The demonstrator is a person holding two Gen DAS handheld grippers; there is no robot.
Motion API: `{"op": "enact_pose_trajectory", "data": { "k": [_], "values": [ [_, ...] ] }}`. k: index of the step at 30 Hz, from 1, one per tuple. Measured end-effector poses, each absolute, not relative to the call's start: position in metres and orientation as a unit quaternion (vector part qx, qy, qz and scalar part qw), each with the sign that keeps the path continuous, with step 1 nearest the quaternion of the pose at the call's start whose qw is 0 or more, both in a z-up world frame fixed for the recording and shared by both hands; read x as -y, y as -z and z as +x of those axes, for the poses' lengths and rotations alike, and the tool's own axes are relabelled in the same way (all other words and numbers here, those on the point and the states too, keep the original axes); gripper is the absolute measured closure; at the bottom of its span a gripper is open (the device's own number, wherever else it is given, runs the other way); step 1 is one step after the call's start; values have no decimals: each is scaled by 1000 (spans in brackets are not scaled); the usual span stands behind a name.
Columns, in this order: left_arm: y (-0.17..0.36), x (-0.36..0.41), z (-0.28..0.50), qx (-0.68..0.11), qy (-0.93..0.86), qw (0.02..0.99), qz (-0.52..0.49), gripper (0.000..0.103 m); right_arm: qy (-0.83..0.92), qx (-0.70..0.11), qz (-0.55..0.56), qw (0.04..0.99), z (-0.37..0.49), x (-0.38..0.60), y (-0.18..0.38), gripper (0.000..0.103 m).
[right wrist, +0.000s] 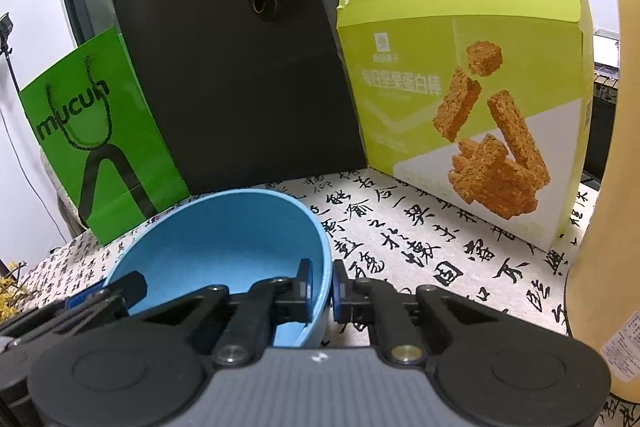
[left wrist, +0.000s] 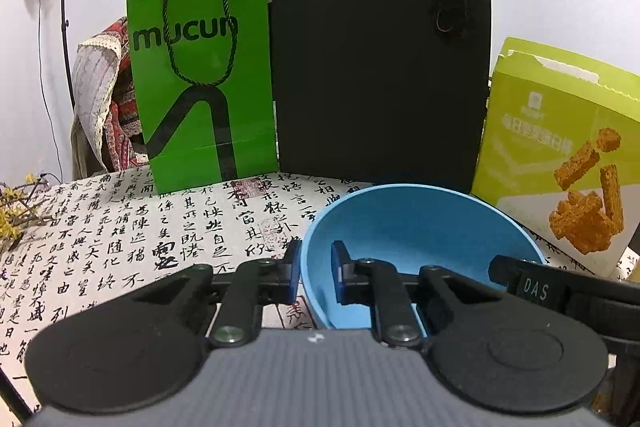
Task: Organize plates and bowls
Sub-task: 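Lift the light-blue bowl with both grippers off the tablecloth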
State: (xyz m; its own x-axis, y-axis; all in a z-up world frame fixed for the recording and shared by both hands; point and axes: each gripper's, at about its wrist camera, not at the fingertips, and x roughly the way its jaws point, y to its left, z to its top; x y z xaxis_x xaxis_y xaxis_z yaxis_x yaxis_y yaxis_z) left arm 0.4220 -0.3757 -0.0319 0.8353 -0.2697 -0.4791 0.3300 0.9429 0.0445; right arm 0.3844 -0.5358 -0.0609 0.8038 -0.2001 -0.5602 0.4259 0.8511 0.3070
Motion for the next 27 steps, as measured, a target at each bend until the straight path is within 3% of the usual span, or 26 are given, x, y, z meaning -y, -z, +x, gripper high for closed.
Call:
{"op": "enact_pose_trajectory", "data": {
  "k": [27],
  "values": [
    [32, 376, 411, -200, 152, 965, 80, 86, 179, -238, 191, 936, 377, 528, 54, 94]
  ]
}}
